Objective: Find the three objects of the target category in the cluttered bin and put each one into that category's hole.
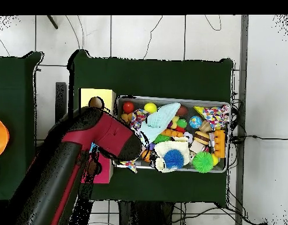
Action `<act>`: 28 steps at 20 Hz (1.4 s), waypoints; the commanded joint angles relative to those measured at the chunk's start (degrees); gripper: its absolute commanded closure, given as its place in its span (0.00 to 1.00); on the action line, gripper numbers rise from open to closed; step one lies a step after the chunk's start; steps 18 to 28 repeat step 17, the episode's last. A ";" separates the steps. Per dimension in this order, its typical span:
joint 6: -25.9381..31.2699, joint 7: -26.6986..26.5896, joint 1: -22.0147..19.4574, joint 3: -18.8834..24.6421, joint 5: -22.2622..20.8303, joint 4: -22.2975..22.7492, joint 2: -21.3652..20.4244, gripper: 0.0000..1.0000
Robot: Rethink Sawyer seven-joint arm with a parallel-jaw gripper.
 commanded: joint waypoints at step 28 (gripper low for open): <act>3.90 18.12 1.17 -19.00 -4.10 -3.12 10.08 0.00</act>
